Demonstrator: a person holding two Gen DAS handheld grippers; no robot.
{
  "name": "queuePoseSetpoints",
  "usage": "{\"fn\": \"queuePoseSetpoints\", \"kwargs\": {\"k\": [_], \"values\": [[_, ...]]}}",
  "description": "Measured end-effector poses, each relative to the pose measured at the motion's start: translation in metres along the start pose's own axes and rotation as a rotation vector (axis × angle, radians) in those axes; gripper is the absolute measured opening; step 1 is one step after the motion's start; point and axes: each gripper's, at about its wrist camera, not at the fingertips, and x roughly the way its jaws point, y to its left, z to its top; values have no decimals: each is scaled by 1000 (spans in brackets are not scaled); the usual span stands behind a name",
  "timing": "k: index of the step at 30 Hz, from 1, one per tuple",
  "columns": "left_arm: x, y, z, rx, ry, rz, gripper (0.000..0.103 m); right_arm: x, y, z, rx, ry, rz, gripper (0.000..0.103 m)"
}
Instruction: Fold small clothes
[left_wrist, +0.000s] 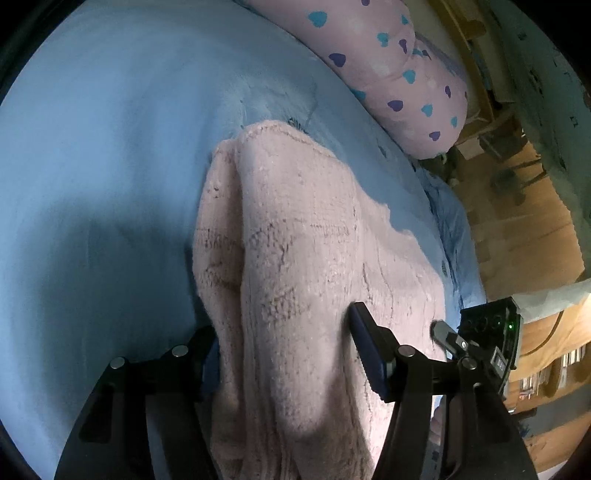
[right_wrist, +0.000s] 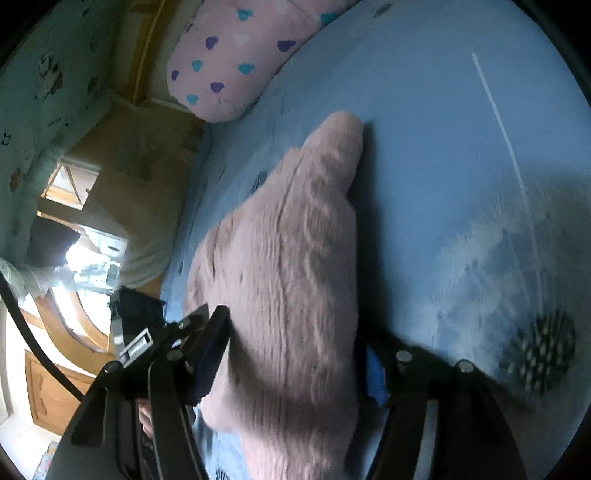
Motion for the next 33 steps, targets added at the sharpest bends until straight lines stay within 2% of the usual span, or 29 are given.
{"fn": "queuePoseSetpoints", "kwargs": {"k": [1, 2, 3, 6, 9, 11, 17, 25, 33], "values": [[0, -1, 0, 6, -4, 22, 47, 3, 0, 1, 0, -2, -4, 68], [-1, -2, -1, 12, -9, 44, 38, 5, 3, 1, -11, -3, -18, 62], [-2, -3, -2, 13, -13, 48, 32, 7, 6, 0, -33, 0, -48, 57], [-3, -13, -5, 25, -35, 83, 26, 5, 16, -2, -73, -11, -106, 47], [-7, -29, -8, 69, -66, 136, 24, -4, 29, -1, -102, -30, -110, 43], [-12, -38, -9, 81, -82, 146, 23, -11, 39, -1, -121, -38, -98, 42], [-20, -76, -12, 142, -84, 137, 22, -32, 62, -2, -178, -43, -92, 42], [-15, -109, -20, 180, -44, 94, 22, -77, 54, 0, -162, -63, -101, 42], [23, -144, -49, 254, 37, 77, 22, -132, 34, -14, -175, -89, -154, 42]]}}
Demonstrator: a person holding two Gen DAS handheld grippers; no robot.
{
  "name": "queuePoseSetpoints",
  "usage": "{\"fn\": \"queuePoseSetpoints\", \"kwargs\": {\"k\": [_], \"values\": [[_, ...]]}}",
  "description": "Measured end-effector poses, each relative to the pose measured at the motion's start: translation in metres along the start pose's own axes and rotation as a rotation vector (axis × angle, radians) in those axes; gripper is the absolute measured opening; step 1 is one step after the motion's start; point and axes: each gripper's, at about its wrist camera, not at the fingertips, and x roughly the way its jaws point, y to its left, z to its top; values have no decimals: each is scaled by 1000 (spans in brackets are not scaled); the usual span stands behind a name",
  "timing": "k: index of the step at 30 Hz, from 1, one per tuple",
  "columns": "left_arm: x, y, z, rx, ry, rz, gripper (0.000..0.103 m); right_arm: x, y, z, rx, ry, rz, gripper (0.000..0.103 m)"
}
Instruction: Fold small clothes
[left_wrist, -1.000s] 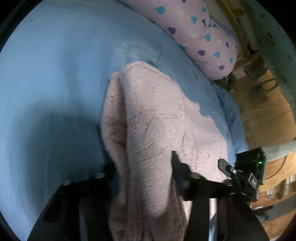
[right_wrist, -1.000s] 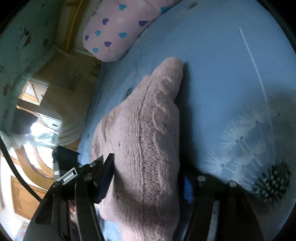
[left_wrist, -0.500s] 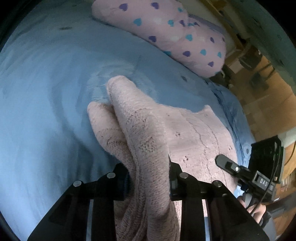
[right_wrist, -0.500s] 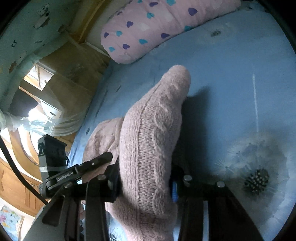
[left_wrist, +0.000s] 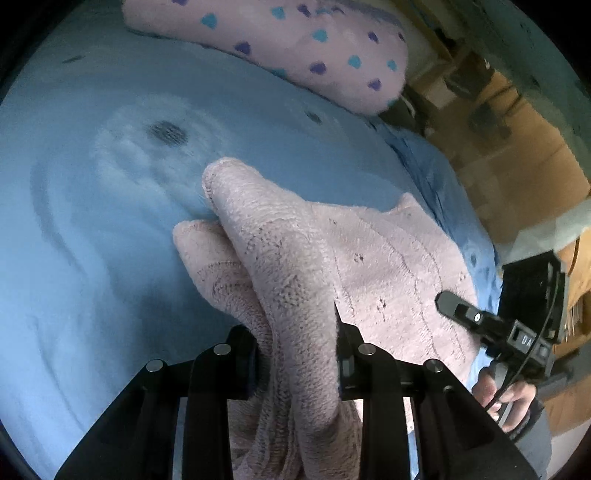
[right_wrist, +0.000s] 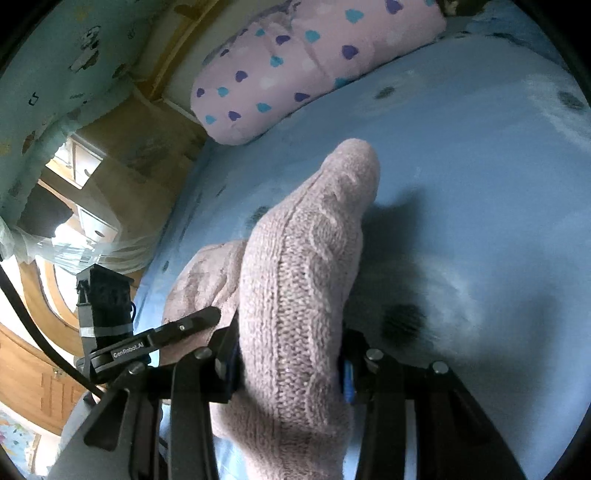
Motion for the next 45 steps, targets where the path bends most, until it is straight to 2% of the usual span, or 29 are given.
{"fn": "queuePoseSetpoints", "kwargs": {"k": [5, 8, 10, 14, 16, 18, 23, 27, 29, 30, 33, 34, 38, 40, 42, 43, 45], "values": [[25, -20, -20, 52, 66, 11, 22, -21, -34, -16, 34, 19, -38, 42], [39, -21, -27, 97, 79, 69, 24, -18, -56, -26, 65, 43, -63, 42], [41, -17, -30, 100, 84, 74, 28, -11, -67, -30, 87, 64, -71, 43], [30, 1, -28, 17, 105, 16, 36, -6, -71, -33, 85, 70, -77, 43], [22, 10, -29, -13, 91, 7, 42, -6, -71, -33, 82, 72, -77, 44], [17, 17, -32, -34, 84, 21, 56, -5, -73, -35, 80, 74, -82, 45], [22, 31, -40, -65, 113, 6, 65, -5, -76, -38, 94, 73, -74, 45], [32, 23, -31, -32, 76, 18, 70, -3, -73, -36, 92, 70, -79, 46], [38, 19, -28, -9, 41, 20, 68, -3, -74, -37, 95, 68, -77, 46], [39, 16, -26, 4, 17, 20, 54, -4, -74, -37, 95, 65, -76, 46], [49, 11, -20, 3, -17, -1, 31, -4, -73, -40, 79, 52, -80, 46], [51, 10, -20, -3, -28, -10, 30, -4, -73, -40, 72, 50, -83, 46], [50, -2, -24, 71, -64, 56, 32, -5, -78, -39, 79, 60, -71, 47], [45, -11, -27, 125, -79, 120, 38, -5, -77, -39, 83, 59, -74, 49], [38, -21, -30, 180, -95, 215, 50, -7, -72, -39, 67, 53, -102, 53], [35, -25, -31, 198, -101, 251, 52, -9, -66, -39, 39, 43, -133, 56], [23, -31, -34, 214, -142, 267, 52, -12, -57, -38, -15, 17, -174, 58]]}}
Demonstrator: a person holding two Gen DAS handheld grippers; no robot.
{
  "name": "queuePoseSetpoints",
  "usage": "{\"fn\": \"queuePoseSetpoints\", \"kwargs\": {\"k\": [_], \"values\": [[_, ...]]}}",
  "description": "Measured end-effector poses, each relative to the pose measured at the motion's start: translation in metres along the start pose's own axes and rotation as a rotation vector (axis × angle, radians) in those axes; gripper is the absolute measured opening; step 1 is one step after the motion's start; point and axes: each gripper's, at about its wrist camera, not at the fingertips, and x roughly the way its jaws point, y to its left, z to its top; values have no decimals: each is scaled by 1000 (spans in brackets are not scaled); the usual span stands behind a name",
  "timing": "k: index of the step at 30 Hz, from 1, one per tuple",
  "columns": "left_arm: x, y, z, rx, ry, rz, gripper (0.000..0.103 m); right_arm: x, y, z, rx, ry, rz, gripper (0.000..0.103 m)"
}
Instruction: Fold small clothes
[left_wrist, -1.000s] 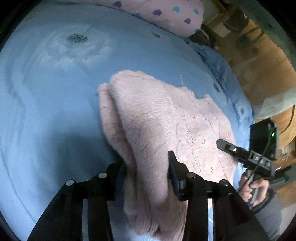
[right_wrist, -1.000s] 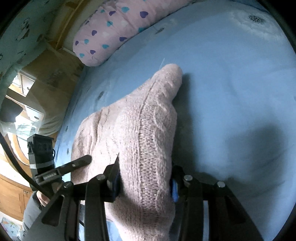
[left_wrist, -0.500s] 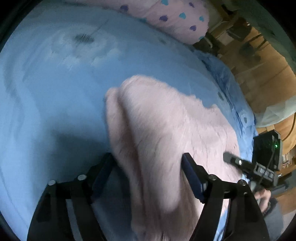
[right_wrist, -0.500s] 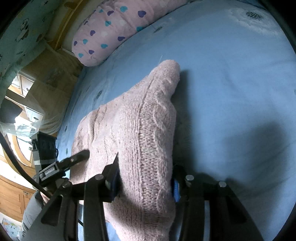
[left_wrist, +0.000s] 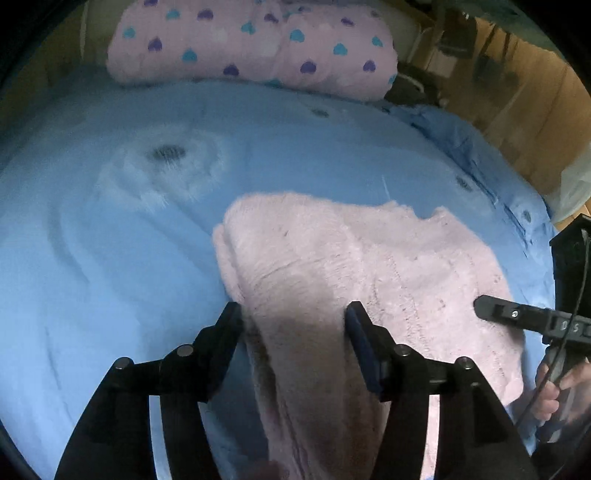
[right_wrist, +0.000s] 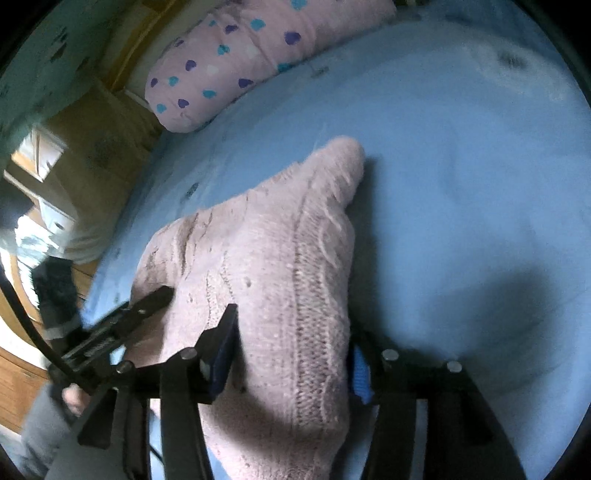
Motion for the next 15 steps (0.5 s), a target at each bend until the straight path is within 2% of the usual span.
{"fn": "queuePoseSetpoints", "kwargs": {"k": [4, 7, 9, 12, 13, 15], "values": [[-27, -5, 5, 12, -79, 0, 55, -16, 20, -4, -127, -103, -79, 70], [-47, -8, 8, 31, -139, -6, 73, -38, 34, -8, -213, -196, -89, 79], [-59, -11, 7, 56, -190, 20, 88, -53, 42, -12, -255, -258, -70, 81], [-72, -17, 0, 93, -249, 61, 98, -78, 56, -18, -325, -351, -53, 93], [-76, -20, -4, 110, -269, 65, 99, -85, 61, -21, -350, -376, -59, 101], [-84, -25, -13, 139, -308, 71, 99, -95, 70, -28, -409, -421, -69, 103]]}}
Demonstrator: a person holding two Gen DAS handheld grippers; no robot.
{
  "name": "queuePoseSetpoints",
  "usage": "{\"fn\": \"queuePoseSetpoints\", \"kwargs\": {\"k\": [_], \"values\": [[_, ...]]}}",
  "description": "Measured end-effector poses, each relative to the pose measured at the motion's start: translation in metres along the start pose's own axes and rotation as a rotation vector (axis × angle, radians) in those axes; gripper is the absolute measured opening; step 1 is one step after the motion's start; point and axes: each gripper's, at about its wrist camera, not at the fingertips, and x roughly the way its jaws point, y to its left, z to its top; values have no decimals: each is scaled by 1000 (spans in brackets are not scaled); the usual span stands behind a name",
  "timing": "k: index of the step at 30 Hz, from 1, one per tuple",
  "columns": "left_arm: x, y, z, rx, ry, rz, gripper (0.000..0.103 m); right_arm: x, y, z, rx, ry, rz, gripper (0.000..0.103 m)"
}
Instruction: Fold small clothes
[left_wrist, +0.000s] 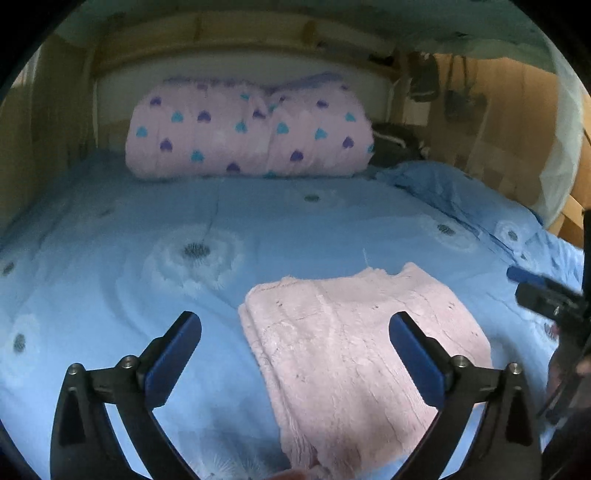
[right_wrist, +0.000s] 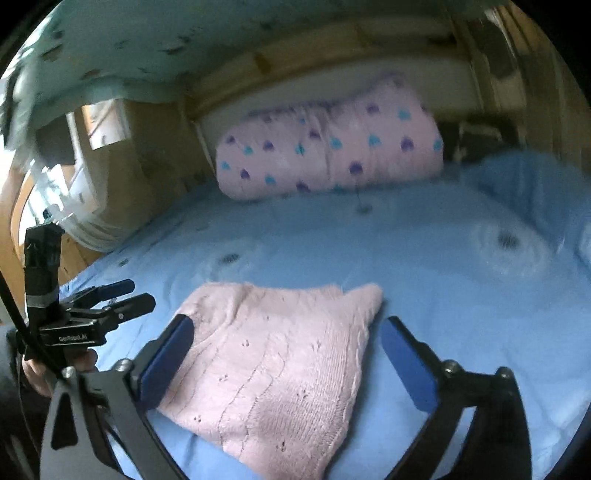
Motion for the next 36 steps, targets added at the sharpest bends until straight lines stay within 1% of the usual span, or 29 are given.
{"fn": "queuePoseSetpoints", "kwargs": {"k": [2, 4, 6, 10, 12, 15, 19, 22, 26, 31, 36], "values": [[-8, -4, -6, -4, -42, -1, 99, -11, 8, -3, -61, -35, 0, 103], [-12, -6, -16, -14, -56, -11, 99, -17, 15, -10, -95, -38, 0, 103], [-10, -9, -27, -6, -32, -16, 99, -19, 15, -17, -98, -30, -1, 103], [-2, -19, -54, 27, 53, -46, 99, -22, 17, -39, -102, -1, -5, 103], [-3, -21, -60, 34, 55, -56, 99, -27, 17, -50, -102, 3, -9, 103], [-7, -21, -62, 26, 31, -74, 99, -26, 17, -59, -109, 15, -18, 103], [1, -21, -67, 16, 61, -86, 99, -17, 16, -68, -111, 56, -34, 103], [4, -19, -68, 3, 76, -66, 99, -13, 22, -70, -145, 69, -36, 103], [5, -19, -69, -3, 83, -62, 99, -13, 28, -73, -174, 74, -39, 103], [8, -23, -71, 15, 105, -44, 99, -10, 27, -73, -172, 90, -43, 103], [8, -23, -71, 22, 100, -47, 99, -9, 26, -72, -163, 99, -44, 103]]}}
